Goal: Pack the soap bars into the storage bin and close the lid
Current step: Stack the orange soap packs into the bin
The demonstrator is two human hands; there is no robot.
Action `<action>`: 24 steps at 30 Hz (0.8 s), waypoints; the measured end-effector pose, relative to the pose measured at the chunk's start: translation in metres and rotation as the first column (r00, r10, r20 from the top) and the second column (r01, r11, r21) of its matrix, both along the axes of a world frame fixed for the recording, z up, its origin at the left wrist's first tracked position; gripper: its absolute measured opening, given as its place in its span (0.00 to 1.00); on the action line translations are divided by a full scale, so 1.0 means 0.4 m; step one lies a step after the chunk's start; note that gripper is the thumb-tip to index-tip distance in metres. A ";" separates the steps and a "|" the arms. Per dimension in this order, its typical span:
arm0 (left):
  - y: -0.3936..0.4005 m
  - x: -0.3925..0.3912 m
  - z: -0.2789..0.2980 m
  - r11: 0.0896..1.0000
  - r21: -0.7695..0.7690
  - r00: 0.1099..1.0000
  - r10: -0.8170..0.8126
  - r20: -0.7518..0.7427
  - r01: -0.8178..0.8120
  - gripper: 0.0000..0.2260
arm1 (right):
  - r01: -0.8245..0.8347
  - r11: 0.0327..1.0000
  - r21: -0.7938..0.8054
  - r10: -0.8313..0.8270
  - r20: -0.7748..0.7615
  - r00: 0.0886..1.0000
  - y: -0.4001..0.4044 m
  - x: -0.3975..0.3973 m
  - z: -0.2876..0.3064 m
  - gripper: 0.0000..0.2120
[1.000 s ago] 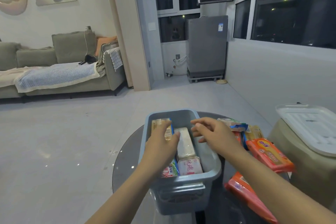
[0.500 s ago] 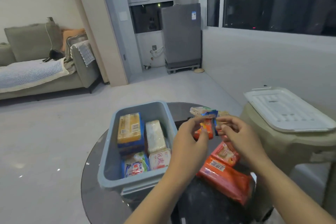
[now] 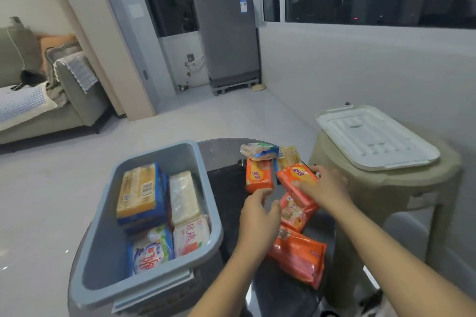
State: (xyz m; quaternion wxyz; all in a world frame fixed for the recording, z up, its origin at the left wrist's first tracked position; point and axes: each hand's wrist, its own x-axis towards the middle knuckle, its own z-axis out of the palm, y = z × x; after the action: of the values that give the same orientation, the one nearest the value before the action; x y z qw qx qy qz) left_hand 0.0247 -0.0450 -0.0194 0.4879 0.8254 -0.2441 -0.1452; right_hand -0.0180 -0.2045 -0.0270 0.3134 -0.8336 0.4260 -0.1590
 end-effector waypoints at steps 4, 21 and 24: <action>-0.014 0.014 -0.034 0.999 0.047 0.999 0.019 -0.026 -0.017 0.18 | -0.068 0.978 0.195 0.077 -0.036 0.996 -0.010 -0.005 0.012 0.27; -0.074 0.031 -0.054 0.997 0.016 0.989 -0.070 -0.130 0.073 0.14 | -0.125 0.978 0.170 0.150 -0.144 0.978 0.034 -0.069 0.011 0.18; -0.074 0.032 -0.055 0.996 0.027 0.989 -0.081 -0.123 0.085 0.13 | -0.121 0.963 0.241 0.149 -0.102 0.984 0.038 -0.071 0.005 0.17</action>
State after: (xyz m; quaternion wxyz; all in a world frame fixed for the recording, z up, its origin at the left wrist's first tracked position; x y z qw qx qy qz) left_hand 0.0374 -0.0746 -0.0413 0.4821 0.8119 -0.2455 -0.2194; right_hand -0.0462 -0.1895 -0.0248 0.3934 -0.8261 0.4019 -0.0361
